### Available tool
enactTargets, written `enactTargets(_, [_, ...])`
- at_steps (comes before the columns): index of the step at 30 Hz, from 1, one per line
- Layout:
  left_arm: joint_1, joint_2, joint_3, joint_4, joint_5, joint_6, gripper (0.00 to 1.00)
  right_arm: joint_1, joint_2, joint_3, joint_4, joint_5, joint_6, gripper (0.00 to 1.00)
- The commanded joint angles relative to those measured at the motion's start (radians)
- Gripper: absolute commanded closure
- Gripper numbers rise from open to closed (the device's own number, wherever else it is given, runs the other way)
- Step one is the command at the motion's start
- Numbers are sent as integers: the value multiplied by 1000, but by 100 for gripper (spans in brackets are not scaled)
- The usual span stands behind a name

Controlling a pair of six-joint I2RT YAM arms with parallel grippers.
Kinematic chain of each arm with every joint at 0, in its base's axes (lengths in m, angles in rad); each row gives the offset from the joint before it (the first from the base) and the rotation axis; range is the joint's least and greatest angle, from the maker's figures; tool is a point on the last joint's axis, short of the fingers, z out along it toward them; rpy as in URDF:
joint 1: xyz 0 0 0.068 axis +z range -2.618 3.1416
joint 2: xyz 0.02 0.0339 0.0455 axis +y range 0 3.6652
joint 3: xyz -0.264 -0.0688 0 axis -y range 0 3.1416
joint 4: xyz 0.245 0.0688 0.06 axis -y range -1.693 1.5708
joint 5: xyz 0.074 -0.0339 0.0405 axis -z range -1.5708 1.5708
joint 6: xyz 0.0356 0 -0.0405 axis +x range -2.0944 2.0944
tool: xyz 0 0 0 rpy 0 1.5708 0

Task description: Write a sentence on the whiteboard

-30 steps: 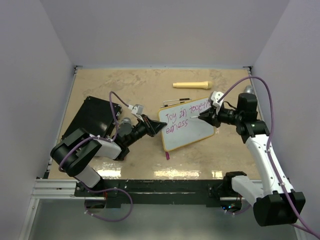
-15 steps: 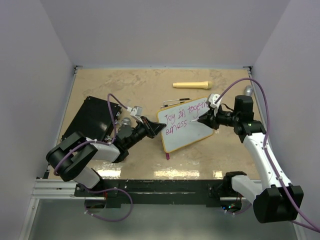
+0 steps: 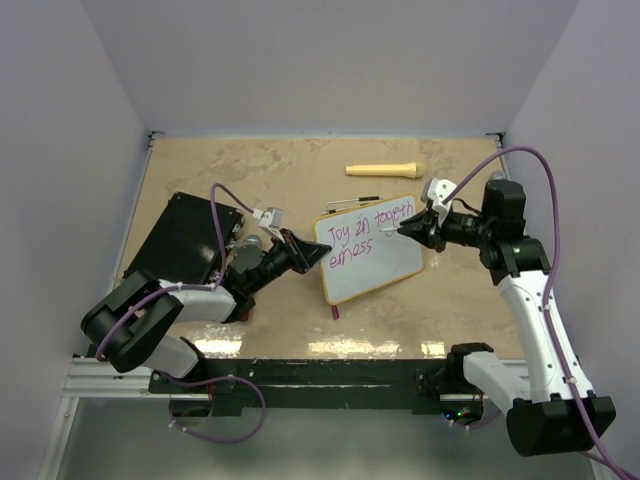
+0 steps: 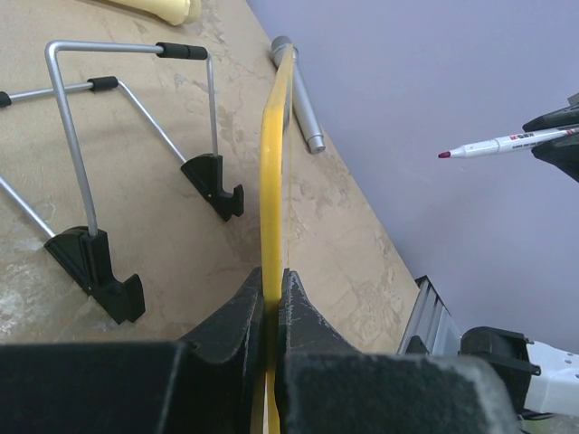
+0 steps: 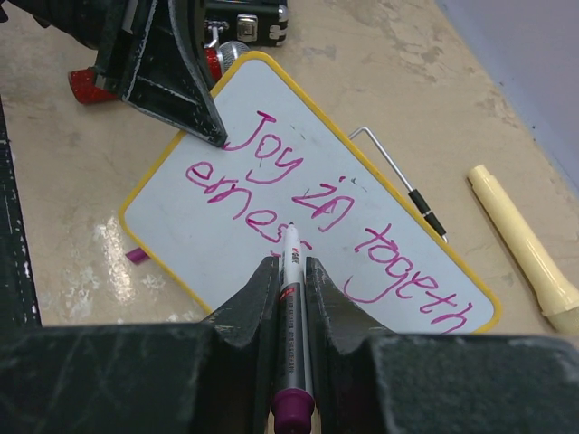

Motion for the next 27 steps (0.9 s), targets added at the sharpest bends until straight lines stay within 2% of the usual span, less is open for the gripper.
enactTargets(1, [6, -67, 46, 55, 4, -28, 100, -5, -12, -6, -9, -49, 8, 100])
enactTargets(6, [8, -87, 92, 21, 1, -32, 100, -6, -20, 9, -28, -77, -4, 100])
enactTargets(16, [66, -85, 172, 63, 70, -124, 100, -9, 9, 227, -188, -157, -39, 100])
enactTargets(21, [104, -96, 252, -31, 93, -83, 100, -14, -3, 244, -203, -177, -39, 100])
enactTargets(27, [199, -93, 313, -91, 211, -51, 100, -19, -29, 238, -199, -215, -41, 100])
